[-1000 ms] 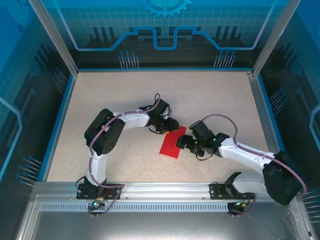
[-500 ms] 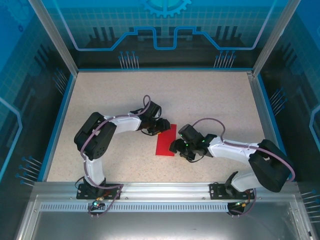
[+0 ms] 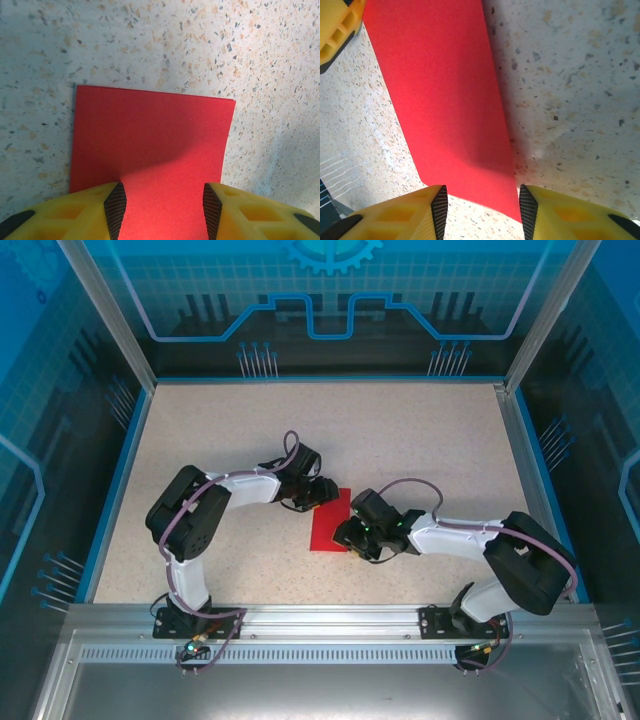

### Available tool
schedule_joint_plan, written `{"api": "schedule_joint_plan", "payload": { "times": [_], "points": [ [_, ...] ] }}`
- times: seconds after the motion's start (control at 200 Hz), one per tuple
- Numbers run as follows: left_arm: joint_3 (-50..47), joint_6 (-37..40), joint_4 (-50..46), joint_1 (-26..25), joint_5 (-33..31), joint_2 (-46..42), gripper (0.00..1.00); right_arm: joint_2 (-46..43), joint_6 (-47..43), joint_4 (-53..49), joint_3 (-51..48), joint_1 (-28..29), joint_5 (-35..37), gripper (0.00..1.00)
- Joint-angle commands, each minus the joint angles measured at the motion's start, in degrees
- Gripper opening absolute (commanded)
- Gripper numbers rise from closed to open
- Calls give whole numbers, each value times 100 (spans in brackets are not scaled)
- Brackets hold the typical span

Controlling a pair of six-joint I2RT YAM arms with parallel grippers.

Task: Fold a paper plane with a square sheet of paper (pick it up from the middle)
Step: Third fold the triangle at the center of the table.

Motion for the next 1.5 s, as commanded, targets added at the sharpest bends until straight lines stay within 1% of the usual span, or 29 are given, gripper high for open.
{"api": "schedule_joint_plan", "payload": {
  "times": [0.0, 0.22, 0.35, 0.43, 0.51, 0.605, 0.69, 0.84, 0.955, 1.055, 1.145, 1.32, 1.41, 1.495],
  "points": [
    [-234, -71, -428, 105, -315, 55, 51, 81, 121, 183, 62, 125, -37, 43],
    [-223, -61, -429, 109, -297, 57, 51, 56, 211, 259, -6, 134, -62, 37],
    [-231, -60, -438, 116, -297, 50, 51, -2, 298, 225, -89, 137, -44, 30],
    [-239, -60, -430, 123, -297, 49, 51, -95, 364, 97, -172, 141, 48, 28],
    [-241, -60, -429, 123, -291, 30, 51, -217, 406, -151, -208, 118, 300, 27],
    [-218, -41, -424, 131, -221, -29, 51, -313, 406, -97, -267, 71, 387, 19],
    [-171, -10, -429, 131, -135, -107, 51, -293, 378, 82, -272, 17, 287, 11],
    [-104, 62, -461, 138, -75, -315, 51, -227, 323, 290, -272, -48, 167, 4],
    [-107, 115, -450, 173, 31, -484, 51, -278, 194, 159, -254, -120, 141, 0],
    [-164, 180, -317, 201, 259, -658, 52, -401, -38, -182, -200, -235, 61, 0],
    [-230, 263, -57, 238, 632, -785, 53, -543, -463, -838, -51, -361, -62, 0],
    [-255, 335, 410, 242, 1196, -629, 51, -848, -1214, -1777, 109, -646, -424, 0],
    [-216, 317, 484, 239, 1208, -479, 50, -956, -1325, -1928, 157, -697, -395, 0],
    [-172, 338, 421, 237, 1080, -365, 48, -966, -1310, -1793, 159, -717, -387, 0]
  ]
}}
